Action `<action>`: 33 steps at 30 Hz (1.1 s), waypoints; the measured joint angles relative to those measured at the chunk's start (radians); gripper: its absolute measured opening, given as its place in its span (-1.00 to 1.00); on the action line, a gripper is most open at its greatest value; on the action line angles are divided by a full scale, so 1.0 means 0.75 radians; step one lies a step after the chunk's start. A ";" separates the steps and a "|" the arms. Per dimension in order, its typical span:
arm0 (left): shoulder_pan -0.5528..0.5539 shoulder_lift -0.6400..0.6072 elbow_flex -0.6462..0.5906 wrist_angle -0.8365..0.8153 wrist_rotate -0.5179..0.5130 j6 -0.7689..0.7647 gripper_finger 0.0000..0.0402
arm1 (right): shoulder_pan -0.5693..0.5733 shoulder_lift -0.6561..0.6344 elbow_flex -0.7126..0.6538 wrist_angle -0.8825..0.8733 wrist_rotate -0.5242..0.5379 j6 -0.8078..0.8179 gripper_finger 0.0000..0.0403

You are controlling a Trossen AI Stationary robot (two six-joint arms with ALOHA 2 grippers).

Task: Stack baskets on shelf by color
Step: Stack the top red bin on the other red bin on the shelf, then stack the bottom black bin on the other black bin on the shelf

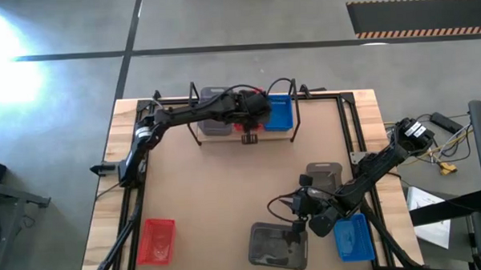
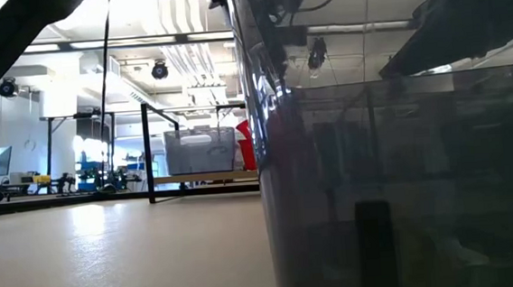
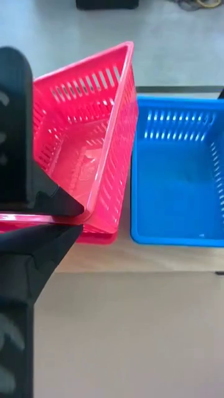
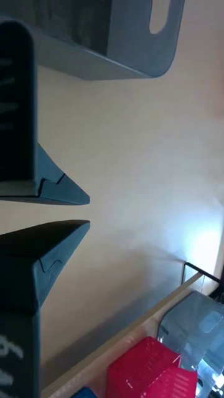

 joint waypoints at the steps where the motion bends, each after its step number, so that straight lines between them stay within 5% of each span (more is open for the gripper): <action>1: -0.002 0.000 0.005 -0.002 -0.011 0.000 -0.99 | 0.000 0.000 0.000 0.000 0.000 0.000 -0.79; 7: -0.023 0.000 0.009 -0.026 -0.165 0.001 -0.99 | 0.000 0.000 0.000 0.000 0.000 -0.001 -0.79; 23: -0.027 0.061 -0.016 -0.015 -0.178 -0.029 -0.98 | 0.000 0.000 0.000 0.004 0.000 0.003 -0.79; 33: -0.031 0.059 -0.002 -0.050 -0.165 -0.047 -0.44 | 0.000 0.000 0.000 0.003 0.001 0.003 -0.79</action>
